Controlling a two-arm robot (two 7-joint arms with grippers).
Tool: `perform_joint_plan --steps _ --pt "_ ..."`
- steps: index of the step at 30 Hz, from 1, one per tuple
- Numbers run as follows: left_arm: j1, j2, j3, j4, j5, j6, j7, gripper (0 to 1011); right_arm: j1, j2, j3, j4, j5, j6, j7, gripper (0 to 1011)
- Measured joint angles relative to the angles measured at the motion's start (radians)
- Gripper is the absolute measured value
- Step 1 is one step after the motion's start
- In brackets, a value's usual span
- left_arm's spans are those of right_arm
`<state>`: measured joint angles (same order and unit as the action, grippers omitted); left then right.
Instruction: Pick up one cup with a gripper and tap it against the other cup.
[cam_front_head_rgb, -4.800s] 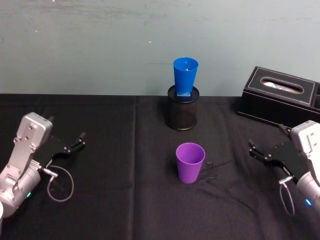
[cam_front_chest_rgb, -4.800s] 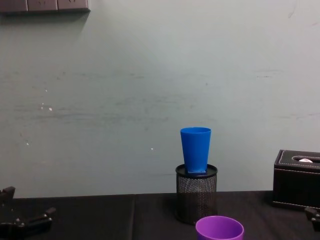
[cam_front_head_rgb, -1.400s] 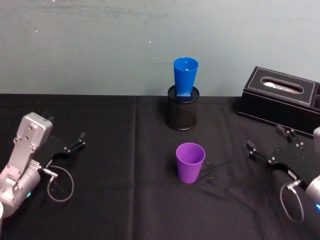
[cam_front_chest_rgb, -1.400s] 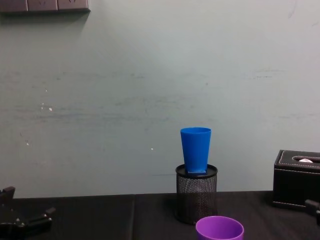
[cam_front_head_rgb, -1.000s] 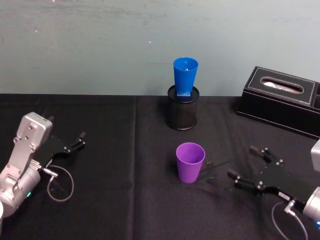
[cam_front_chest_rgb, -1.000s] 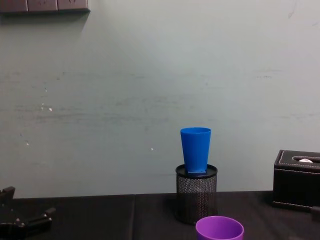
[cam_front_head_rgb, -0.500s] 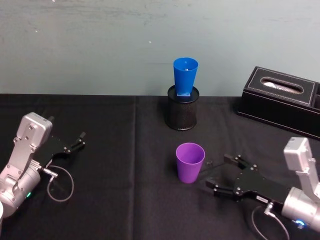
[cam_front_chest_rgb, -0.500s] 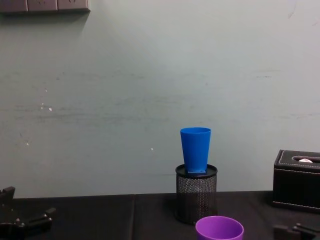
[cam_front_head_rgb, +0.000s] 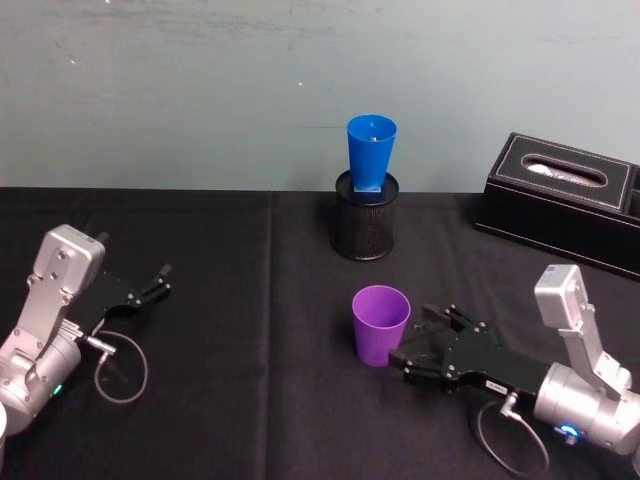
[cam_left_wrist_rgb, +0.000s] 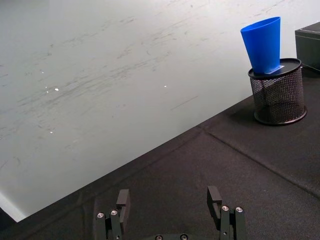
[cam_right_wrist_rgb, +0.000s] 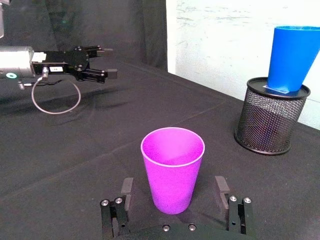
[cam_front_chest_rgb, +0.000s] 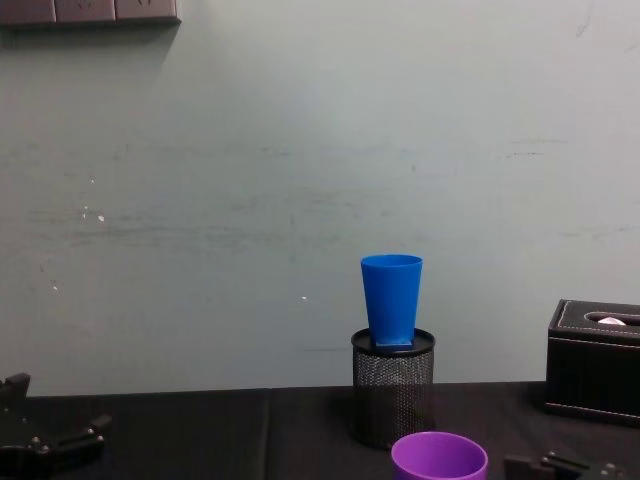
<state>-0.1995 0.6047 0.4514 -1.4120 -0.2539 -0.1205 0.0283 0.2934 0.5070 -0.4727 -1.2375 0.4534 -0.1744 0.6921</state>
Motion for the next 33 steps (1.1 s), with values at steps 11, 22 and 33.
perform_joint_plan --steps 11,22,33 --pt "0.0 0.0 0.0 0.0 0.0 0.0 0.0 1011 0.079 -0.069 -0.027 0.102 -0.029 -0.007 0.026 1003" --pt "0.0 0.0 0.0 0.0 0.0 0.0 0.0 1011 0.125 -0.115 -0.04 0.153 -0.038 -0.011 0.036 1003" --pt "0.0 0.0 0.0 0.0 0.0 0.0 0.0 1011 0.142 -0.137 -0.043 0.178 -0.043 -0.014 0.035 1003"
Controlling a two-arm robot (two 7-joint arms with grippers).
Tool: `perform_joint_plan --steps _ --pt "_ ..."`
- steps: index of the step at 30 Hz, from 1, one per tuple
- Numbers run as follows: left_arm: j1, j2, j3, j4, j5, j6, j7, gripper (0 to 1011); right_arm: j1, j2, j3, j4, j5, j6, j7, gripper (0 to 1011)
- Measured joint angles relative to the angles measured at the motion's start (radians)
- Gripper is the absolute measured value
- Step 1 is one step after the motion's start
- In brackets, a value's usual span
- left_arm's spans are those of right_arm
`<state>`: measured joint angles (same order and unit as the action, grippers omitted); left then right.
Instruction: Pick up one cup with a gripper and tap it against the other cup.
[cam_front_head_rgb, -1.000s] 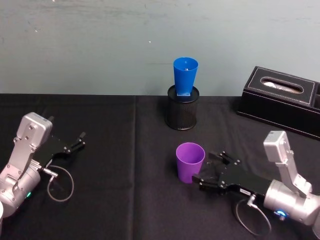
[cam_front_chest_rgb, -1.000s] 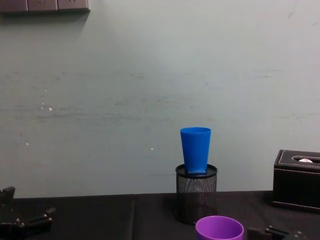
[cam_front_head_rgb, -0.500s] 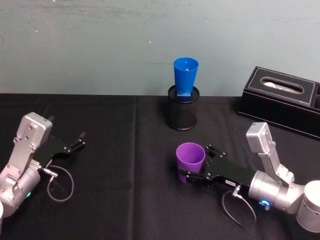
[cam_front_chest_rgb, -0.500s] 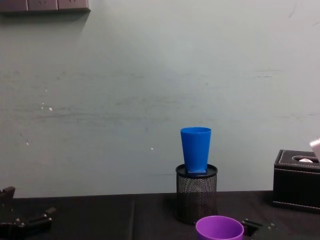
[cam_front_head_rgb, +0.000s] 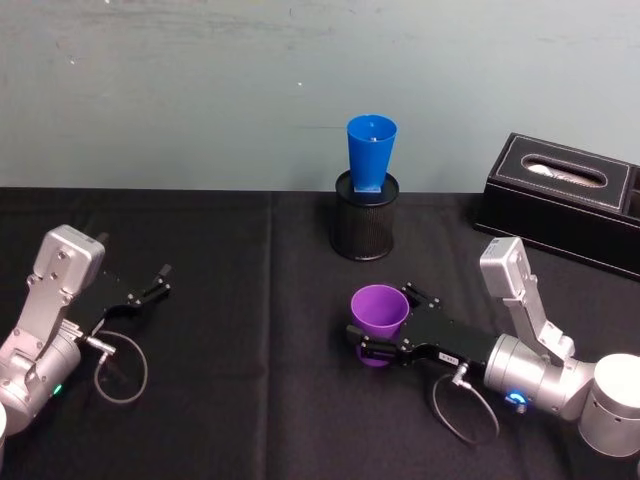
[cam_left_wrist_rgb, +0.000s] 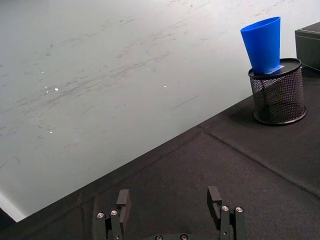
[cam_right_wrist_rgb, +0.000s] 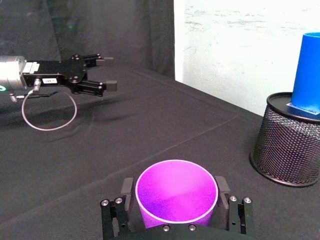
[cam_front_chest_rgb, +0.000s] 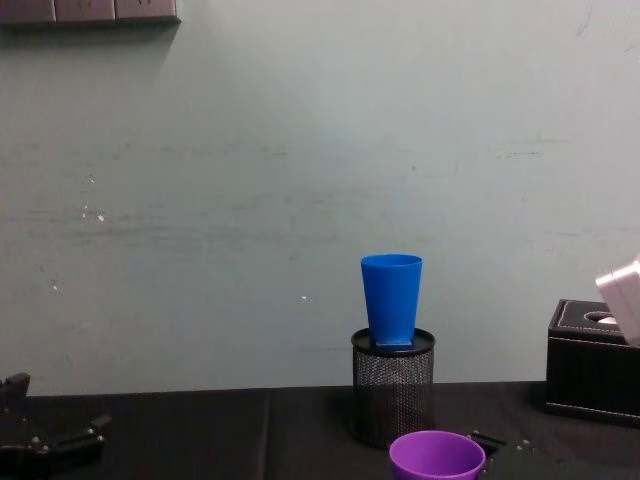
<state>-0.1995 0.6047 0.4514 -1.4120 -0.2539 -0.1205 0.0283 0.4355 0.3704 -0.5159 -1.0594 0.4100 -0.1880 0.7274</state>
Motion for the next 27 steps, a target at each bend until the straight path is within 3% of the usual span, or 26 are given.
perform_joint_plan --steps 16,27 --pt "0.0 0.0 0.0 0.0 0.0 0.0 0.0 1011 0.0 -0.002 0.001 0.002 -0.001 -0.002 -0.001 997" --pt "0.0 0.0 0.0 0.0 0.0 0.0 0.0 1011 -0.001 -0.001 0.001 0.001 0.0 -0.002 -0.001 785"
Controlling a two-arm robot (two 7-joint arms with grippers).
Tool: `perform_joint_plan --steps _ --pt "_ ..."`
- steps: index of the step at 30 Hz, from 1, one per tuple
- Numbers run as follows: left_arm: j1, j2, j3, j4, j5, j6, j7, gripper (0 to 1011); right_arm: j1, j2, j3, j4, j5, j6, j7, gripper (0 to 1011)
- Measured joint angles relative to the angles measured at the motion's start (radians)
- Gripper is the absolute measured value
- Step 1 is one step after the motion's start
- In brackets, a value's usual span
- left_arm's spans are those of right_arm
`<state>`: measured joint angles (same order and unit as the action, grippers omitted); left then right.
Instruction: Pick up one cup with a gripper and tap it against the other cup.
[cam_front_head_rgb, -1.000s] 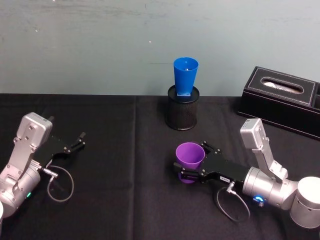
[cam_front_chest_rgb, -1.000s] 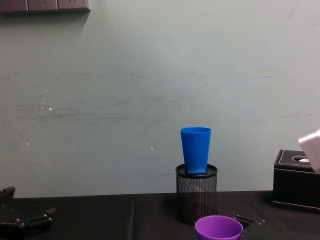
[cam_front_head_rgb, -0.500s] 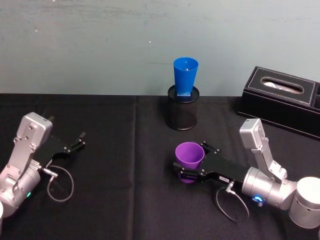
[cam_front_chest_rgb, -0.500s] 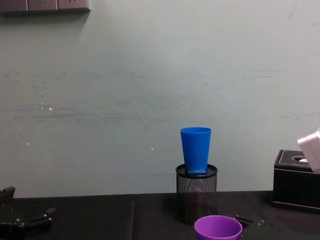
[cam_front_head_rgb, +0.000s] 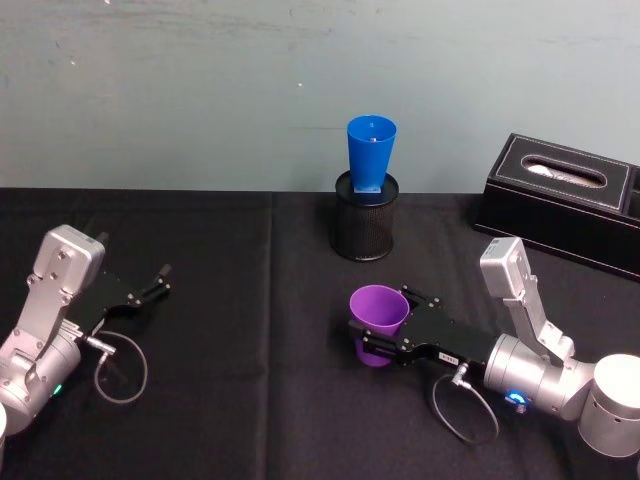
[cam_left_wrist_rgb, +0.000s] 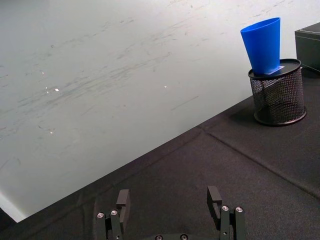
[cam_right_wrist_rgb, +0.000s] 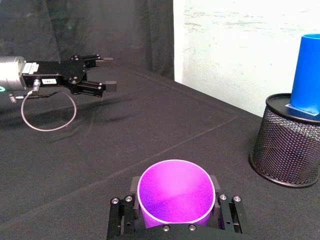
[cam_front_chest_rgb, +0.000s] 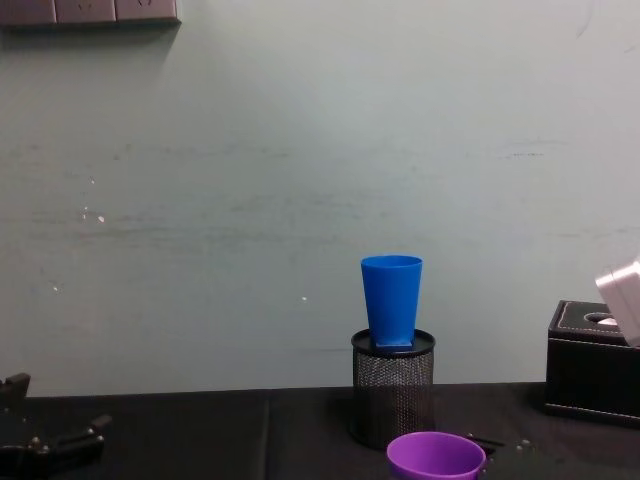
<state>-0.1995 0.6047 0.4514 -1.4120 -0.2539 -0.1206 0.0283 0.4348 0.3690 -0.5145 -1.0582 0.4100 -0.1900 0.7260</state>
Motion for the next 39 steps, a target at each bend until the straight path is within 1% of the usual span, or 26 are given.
perform_joint_plan --steps 9,20,25,26,28,34,35,39 --pt "0.0 0.0 0.0 0.0 0.0 0.0 0.0 1011 0.0 0.0 0.0 -0.001 0.0 0.0 -0.001 748" --pt "0.0 0.0 0.0 0.0 0.0 0.0 0.0 1011 -0.002 0.002 0.0 -0.007 0.001 0.002 0.0 748" --pt "0.0 0.0 0.0 0.0 0.0 0.0 0.0 1012 -0.008 0.018 0.003 -0.051 0.012 0.038 0.0 748" --pt "0.0 0.0 0.0 0.0 0.0 0.0 0.0 1011 -0.01 0.026 0.005 -0.073 0.016 0.051 0.0 748" --pt "0.0 0.0 0.0 0.0 0.0 0.0 0.0 1011 -0.011 0.035 0.006 -0.094 0.019 0.064 0.0 748" --pt "0.0 0.0 0.0 0.0 0.0 0.0 0.0 1011 -0.012 0.071 0.016 -0.179 0.045 0.134 -0.009 748" --pt "0.0 0.0 0.0 0.0 0.0 0.0 0.0 1011 -0.012 0.071 0.016 -0.179 0.045 0.134 -0.009 748" --pt "0.0 0.0 0.0 0.0 0.0 0.0 0.0 1011 -0.007 0.092 0.024 -0.226 0.065 0.164 -0.018 748"
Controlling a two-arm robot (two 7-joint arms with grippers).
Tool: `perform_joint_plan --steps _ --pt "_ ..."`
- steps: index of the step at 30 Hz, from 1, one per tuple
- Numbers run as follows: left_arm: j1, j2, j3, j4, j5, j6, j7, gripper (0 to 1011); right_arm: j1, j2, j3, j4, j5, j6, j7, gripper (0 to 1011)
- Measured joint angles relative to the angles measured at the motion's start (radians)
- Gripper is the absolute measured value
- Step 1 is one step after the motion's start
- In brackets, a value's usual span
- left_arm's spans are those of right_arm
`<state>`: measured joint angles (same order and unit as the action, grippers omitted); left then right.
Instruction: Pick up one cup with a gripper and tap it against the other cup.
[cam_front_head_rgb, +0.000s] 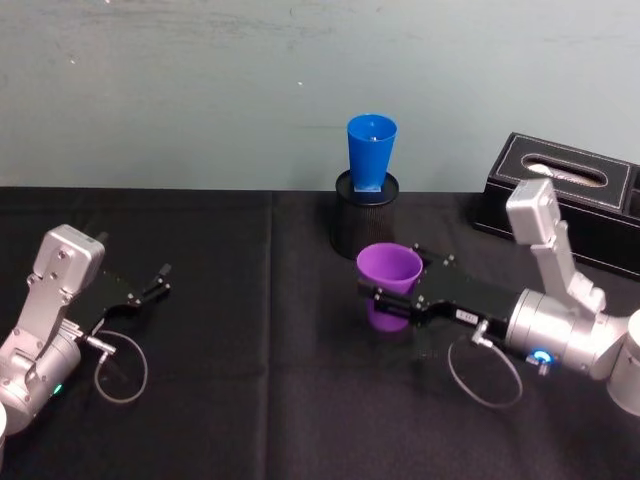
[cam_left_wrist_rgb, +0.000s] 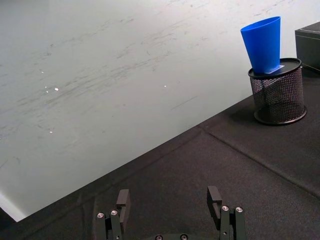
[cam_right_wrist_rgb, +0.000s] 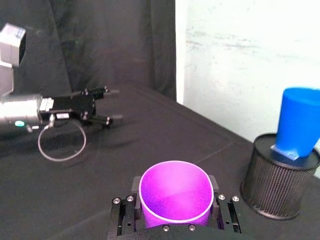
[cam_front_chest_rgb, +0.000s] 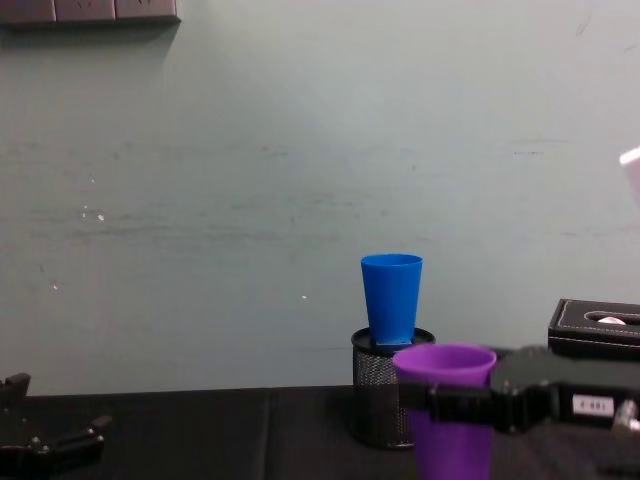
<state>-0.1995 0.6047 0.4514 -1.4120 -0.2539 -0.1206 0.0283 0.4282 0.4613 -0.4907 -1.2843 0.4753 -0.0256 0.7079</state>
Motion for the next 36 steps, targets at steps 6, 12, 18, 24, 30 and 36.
perform_joint_plan --steps 6,12,18,24,30,36 --pt "0.0 0.0 0.0 0.0 0.0 0.0 0.0 1011 0.009 0.019 0.016 -0.051 0.039 0.036 -0.015 748" --pt "0.0 0.0 0.0 0.0 0.0 0.0 0.0 1011 0.01 0.029 0.032 -0.085 0.094 0.065 -0.02 748" --pt "0.0 0.0 0.0 0.0 0.0 0.0 0.0 1011 0.017 0.036 0.029 -0.109 0.118 0.087 -0.031 748" --pt "0.0 0.0 0.0 0.0 0.0 0.0 0.0 1011 0.031 0.047 0.013 -0.125 0.122 0.097 -0.045 748" --pt "0.0 0.0 0.0 0.0 0.0 0.0 0.0 1011 0.039 0.053 -0.001 -0.131 0.123 0.103 -0.053 748" --pt "0.0 0.0 0.0 0.0 0.0 0.0 0.0 1011 0.039 0.053 -0.001 -0.131 0.124 0.104 -0.053 748"
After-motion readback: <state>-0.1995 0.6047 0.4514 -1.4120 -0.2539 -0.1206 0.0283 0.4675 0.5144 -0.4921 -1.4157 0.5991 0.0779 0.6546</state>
